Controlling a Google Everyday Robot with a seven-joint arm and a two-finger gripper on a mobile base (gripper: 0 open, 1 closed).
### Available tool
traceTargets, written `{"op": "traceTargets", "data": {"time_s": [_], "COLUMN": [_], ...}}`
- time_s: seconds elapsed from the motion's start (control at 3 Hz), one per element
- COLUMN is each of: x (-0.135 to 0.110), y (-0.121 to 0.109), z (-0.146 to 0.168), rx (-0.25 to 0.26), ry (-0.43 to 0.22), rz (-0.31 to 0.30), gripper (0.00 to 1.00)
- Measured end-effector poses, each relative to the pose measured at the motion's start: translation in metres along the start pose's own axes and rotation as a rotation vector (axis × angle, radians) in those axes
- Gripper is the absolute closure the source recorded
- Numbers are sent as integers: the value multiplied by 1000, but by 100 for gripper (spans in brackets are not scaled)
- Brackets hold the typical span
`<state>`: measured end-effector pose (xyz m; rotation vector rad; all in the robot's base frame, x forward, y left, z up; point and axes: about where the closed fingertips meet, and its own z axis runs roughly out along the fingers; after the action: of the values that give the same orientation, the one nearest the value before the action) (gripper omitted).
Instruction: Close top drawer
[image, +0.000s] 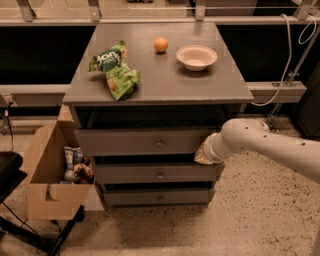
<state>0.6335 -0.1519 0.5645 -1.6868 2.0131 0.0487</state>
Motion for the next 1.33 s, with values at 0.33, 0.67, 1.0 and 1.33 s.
{"op": "traceTargets", "data": {"time_s": [0.33,0.67,1.0,1.33], "x": [0,0,1,1], "y": [-22,-48,-39,-39], "z": [-5,-12,-12,-12], "rx": [13,31,31,31], "ry": [0,-1,-1,-1], "rz": [-8,-20,-20,-20], "gripper": [100,100,100,100]}}
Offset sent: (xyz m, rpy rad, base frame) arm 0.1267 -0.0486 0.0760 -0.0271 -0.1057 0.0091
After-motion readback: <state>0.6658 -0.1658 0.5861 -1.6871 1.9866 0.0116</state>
